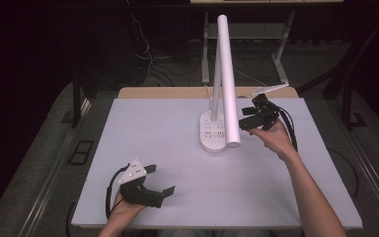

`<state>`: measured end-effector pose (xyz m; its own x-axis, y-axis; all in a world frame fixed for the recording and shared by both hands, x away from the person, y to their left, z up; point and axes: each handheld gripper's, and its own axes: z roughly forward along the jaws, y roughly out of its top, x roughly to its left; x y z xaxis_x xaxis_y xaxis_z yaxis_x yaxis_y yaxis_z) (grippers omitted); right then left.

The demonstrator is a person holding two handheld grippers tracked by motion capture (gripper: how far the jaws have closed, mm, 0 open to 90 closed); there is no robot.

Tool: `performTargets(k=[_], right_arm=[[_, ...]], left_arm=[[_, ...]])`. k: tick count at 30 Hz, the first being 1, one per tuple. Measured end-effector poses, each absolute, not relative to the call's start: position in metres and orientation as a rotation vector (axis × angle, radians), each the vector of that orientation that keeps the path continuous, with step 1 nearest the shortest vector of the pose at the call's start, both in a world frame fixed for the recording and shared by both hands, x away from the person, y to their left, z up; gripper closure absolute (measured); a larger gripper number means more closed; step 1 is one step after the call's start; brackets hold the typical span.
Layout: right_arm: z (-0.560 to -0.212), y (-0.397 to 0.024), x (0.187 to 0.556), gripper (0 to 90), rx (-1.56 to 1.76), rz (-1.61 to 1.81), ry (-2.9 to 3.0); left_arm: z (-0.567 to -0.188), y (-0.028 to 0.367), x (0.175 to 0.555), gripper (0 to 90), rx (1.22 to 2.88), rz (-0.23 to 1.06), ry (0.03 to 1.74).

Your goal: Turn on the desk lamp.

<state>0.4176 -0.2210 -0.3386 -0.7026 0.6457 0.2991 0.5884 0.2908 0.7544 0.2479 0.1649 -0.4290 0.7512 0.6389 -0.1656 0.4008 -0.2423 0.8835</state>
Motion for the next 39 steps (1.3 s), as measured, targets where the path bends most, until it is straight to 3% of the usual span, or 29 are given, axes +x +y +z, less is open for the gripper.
performTargets(k=[14,16,39], right_arm=[[-0.361,-0.219,0.444,1.2,1.273,1.436,2.430],[-0.364,-0.219,0.446,13.4,1.269,1.426,2.429],[-0.400,-0.216,0.473,43.7,1.420,1.402,2.344]], left_arm=[[-0.429,0.165,0.248,0.0,1.880,0.275,0.794],[-0.429,0.165,0.248,0.0,1.881,0.274,0.793],[-0.429,0.164,0.247,0.0,1.881,0.271,0.787]])
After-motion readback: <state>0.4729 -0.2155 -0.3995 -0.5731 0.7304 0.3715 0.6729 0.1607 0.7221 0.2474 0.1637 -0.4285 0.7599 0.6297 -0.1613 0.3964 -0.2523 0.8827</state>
